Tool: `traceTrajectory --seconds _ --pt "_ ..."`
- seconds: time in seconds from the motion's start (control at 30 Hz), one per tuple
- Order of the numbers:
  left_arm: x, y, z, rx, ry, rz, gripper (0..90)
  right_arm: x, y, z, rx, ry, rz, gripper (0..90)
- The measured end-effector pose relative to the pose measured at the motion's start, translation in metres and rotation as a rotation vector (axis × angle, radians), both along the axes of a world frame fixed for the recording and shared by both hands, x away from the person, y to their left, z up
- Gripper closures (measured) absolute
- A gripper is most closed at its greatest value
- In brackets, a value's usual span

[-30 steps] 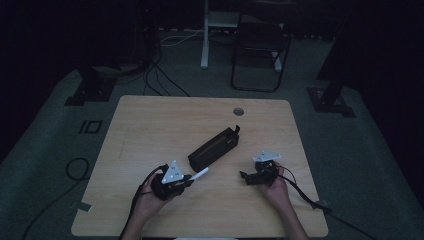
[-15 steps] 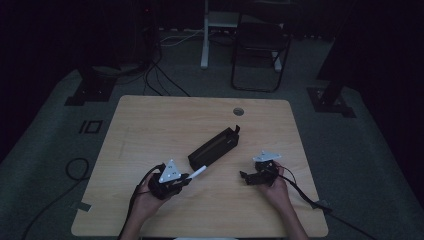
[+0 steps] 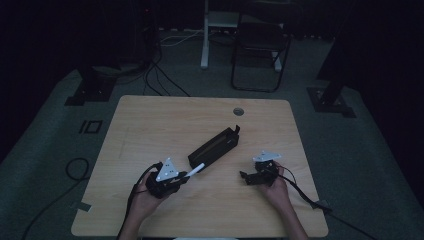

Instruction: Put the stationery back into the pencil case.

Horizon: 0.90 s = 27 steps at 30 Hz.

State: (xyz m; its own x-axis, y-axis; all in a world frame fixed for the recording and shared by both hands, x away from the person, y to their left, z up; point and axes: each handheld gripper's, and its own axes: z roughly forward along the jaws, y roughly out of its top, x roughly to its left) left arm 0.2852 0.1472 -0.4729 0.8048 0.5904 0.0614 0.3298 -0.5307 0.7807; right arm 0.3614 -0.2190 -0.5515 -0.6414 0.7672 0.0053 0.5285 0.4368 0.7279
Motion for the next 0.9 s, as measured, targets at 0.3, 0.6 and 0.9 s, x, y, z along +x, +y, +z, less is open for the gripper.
traceTrajectory --seconds 0.3,0.6,0.9 --pt "0.001 0.003 0.003 -0.004 -0.002 0.016 78.9 0.0 0.0 0.0 0.0 0.0 0.0 13.0" --pt "0.001 0.007 0.011 -0.018 -0.016 0.022 78.9 0.0 0.0 0.0 0.0 0.0 0.0 13.0" --pt "0.001 0.01 0.015 -0.028 -0.02 0.026 78.9 0.0 0.0 0.0 0.0 0.0 0.0 13.0"
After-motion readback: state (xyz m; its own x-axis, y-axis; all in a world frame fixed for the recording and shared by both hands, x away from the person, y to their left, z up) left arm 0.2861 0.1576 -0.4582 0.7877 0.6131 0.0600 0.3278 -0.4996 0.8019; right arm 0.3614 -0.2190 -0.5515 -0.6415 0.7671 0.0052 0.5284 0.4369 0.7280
